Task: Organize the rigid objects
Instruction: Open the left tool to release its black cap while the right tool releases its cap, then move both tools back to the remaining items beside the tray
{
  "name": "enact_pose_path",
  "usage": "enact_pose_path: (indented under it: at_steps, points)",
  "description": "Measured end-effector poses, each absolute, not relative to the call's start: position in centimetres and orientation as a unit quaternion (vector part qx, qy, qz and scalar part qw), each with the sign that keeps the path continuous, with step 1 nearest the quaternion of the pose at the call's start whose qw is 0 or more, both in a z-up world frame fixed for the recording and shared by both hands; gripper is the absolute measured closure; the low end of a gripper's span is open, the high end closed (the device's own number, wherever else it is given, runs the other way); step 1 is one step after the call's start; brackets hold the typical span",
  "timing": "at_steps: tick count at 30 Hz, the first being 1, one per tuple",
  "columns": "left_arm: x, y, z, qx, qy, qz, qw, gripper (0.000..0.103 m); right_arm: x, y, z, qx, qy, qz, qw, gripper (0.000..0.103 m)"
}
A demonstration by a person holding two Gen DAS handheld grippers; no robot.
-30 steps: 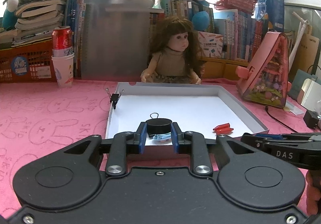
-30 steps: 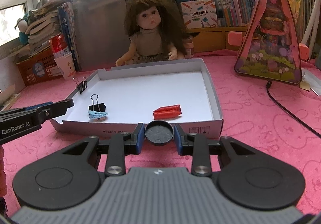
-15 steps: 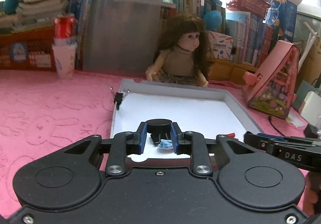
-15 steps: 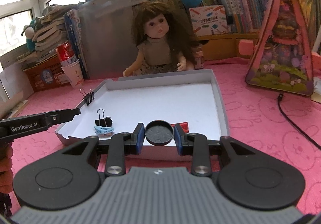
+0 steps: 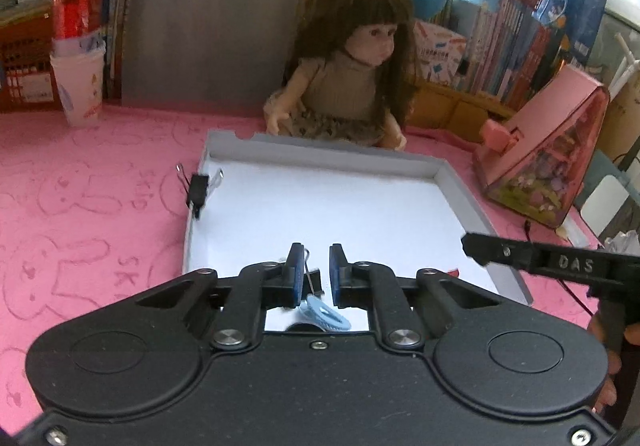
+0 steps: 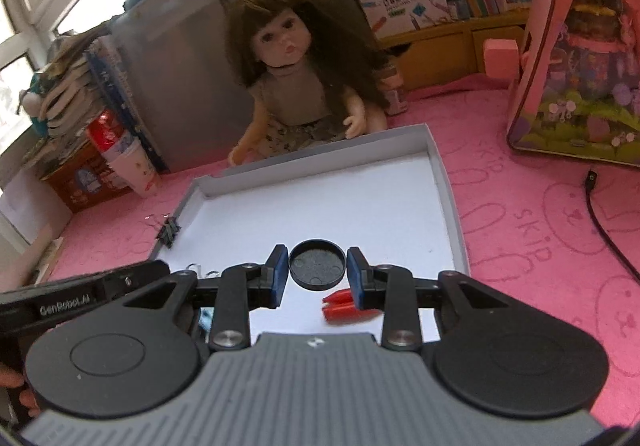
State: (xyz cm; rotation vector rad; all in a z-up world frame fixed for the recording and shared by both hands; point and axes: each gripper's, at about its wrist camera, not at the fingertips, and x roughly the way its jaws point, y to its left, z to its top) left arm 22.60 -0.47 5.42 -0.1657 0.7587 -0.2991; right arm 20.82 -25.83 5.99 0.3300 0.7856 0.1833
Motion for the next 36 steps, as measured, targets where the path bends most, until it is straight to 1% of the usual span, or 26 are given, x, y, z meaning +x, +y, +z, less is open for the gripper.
enact_pose_path:
  at_steps: [2, 5, 11, 12, 13, 14, 15, 16, 17, 18, 21, 26, 36]
  points:
    - [22.0, -0.7, 5.2, -0.075, 0.368, -0.153, 0.914, 0.09, 20.8, -26.0, 5.7, 0.162, 0.382, 0.085, 0.906, 0.067]
    - [21.1, -1.5, 4.7, -0.04, 0.366, -0.149, 0.918, 0.089, 20.5, -26.1, 5.3, 0.16, 0.386, 0.092, 0.904, 0.067]
    - [21.0, -2.0, 4.1, -0.043, 0.372, -0.142, 0.917, 0.089, 21.1, -26.1, 4.7, 0.16, 0.395, 0.088, 0.9, 0.066]
    - [20.9, -2.2, 4.1, -0.041, 0.371, -0.141, 0.917, 0.087, 21.3, -26.1, 4.6, 0.158, 0.396, 0.087, 0.9, 0.065]
    - [20.9, -2.3, 4.1, -0.04, 0.371, -0.141, 0.917, 0.085, 21.6, -26.1, 4.5, 0.158, 0.398, 0.087, 0.899, 0.064]
    - [20.8, -2.3, 4.0, -0.04, 0.372, -0.141, 0.917, 0.081, 21.8, -26.1, 4.4, 0.159, 0.4, 0.086, 0.899, 0.061]
    - [20.7, -2.4, 4.0, -0.041, 0.373, -0.141, 0.916, 0.075, 21.9, -26.1, 4.3, 0.162, 0.399, 0.085, 0.899, 0.055]
    - [20.6, -2.4, 4.0, -0.04, 0.373, -0.14, 0.916, 0.071, 21.9, -26.2, 4.2, 0.167, 0.398, 0.083, 0.898, 0.045]
    - [20.4, -2.4, 4.1, -0.039, 0.372, -0.141, 0.917, 0.066, 21.9, -26.3, 4.2, 0.172, 0.396, 0.083, 0.898, 0.043]
    - [20.2, -2.4, 4.1, -0.036, 0.37, -0.141, 0.917, 0.062, 21.8, -26.4, 4.2, 0.176, 0.394, 0.084, 0.898, 0.042]
    - [19.6, -2.4, 4.3, -0.031, 0.368, -0.141, 0.919, 0.058, 21.0, -26.4, 4.4, 0.172, 0.39, 0.084, 0.901, 0.039]
    - [17.7, -2.6, 4.3, -0.02, 0.364, -0.147, 0.92, 0.055, 18.6, -26.5, 5.2, 0.146, 0.371, 0.096, 0.912, 0.033]
    - [13.5, -3.1, 4.7, 0.004, 0.35, -0.154, 0.924, 0.053, 12.9, -25.2, 6.6, 0.078, 0.336, 0.118, 0.931, 0.026]
